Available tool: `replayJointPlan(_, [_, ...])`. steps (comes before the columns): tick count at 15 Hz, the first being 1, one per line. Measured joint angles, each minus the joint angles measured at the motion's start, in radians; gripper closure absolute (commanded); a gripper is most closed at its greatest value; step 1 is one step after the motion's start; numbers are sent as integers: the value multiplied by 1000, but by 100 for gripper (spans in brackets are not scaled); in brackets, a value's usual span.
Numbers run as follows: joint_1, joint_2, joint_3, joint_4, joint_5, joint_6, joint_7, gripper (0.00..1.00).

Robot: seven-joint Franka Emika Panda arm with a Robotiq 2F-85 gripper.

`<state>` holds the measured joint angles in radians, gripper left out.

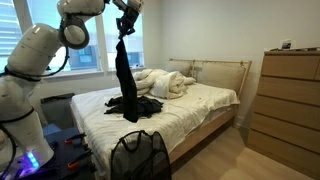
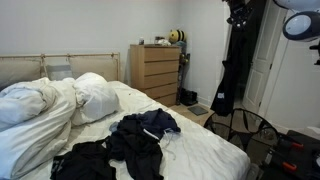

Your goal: Drop socks and a tank top in the laundry basket

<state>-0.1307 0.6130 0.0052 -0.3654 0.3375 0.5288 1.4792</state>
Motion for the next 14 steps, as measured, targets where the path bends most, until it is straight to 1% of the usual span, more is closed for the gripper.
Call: replayJointPlan(14, [0, 17, 0, 1, 0, 0, 0, 100])
